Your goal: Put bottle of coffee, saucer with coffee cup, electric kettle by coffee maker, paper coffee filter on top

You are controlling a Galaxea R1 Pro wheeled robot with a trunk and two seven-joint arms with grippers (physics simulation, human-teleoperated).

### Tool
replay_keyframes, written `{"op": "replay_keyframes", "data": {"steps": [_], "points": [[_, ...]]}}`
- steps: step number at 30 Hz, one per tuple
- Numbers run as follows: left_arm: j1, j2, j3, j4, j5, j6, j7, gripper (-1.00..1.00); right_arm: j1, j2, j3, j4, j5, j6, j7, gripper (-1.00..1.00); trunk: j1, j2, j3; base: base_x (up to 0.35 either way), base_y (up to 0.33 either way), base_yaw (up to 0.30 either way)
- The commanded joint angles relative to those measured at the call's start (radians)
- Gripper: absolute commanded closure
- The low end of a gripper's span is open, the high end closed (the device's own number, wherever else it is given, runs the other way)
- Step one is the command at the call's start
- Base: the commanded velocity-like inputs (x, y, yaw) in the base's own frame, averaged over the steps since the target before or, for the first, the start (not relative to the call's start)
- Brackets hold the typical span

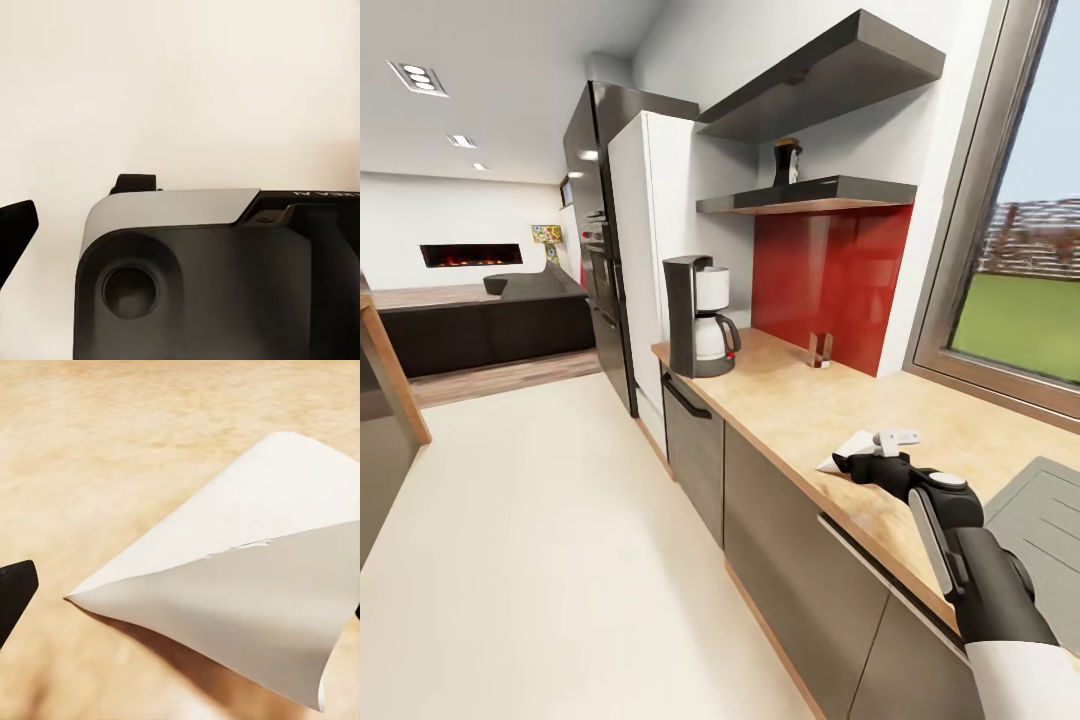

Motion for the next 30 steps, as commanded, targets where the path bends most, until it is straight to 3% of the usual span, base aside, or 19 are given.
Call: {"op": "replay_keyframes", "data": {"steps": [1,23,30], "points": [[0.000,0.000,0.003,-0.001,0.000,-0.001,0.000,-1.00,-0.001,0.000,-0.001,-0.001,0.001,0.005,0.005,-1.00,0.000,-0.001,-0.001,0.000,0.000,0.000],[0.000,0.000,0.004,-0.001,0.000,-0.001,0.000,-1.00,-0.001,0.002,0.005,0.001,0.000,0.005,0.006,-1.00,0.000,-0.001,-0.001,0.000,0.000,0.000],[0.000,0.000,0.004,-0.001,0.000,-0.001,0.000,-1.00,-0.001,0.002,0.076,0.001,-0.003,0.005,0.007,-1.00,0.000,-0.001,-0.001,0.000,0.000,0.000]]}}
